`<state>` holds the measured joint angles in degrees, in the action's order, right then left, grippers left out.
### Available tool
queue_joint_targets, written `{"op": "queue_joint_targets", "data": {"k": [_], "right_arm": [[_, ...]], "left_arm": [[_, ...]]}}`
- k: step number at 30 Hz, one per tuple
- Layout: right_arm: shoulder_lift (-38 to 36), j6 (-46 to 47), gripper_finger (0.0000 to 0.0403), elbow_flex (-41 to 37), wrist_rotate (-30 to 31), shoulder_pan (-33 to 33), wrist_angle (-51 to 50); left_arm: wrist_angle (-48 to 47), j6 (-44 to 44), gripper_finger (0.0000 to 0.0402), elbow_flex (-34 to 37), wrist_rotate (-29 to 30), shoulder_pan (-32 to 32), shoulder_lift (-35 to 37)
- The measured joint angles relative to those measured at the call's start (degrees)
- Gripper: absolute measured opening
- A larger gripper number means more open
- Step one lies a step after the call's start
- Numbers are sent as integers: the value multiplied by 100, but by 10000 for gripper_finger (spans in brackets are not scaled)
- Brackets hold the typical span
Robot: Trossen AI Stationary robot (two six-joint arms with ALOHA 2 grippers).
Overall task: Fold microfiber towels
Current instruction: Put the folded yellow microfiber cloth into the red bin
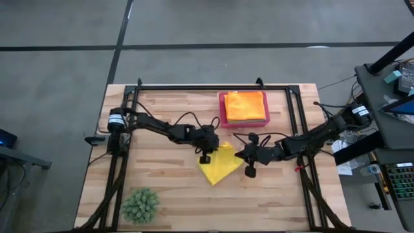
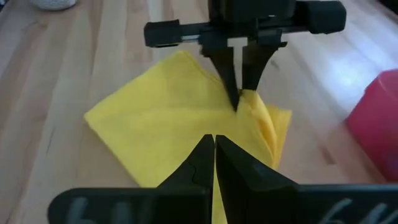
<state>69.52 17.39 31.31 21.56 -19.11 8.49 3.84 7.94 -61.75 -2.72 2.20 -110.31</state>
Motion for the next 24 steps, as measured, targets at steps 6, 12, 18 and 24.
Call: {"op": "queue_joint_targets", "data": {"k": [6,12,18,24], "right_arm": [[1,-43,9,-2,157,1,11],[0,109,9,-2,416,2,33],[0,371,9,-2,410,39,-34],[0,588,22,-4,394,59,-133]], "left_arm": [[24,-2,107,-27,60,0,20],[-42,-157,178,-25,343,-5,158],[-73,-393,205,-18,352,-33,512],[20,-1332,205,-16,352,-69,976]]}}
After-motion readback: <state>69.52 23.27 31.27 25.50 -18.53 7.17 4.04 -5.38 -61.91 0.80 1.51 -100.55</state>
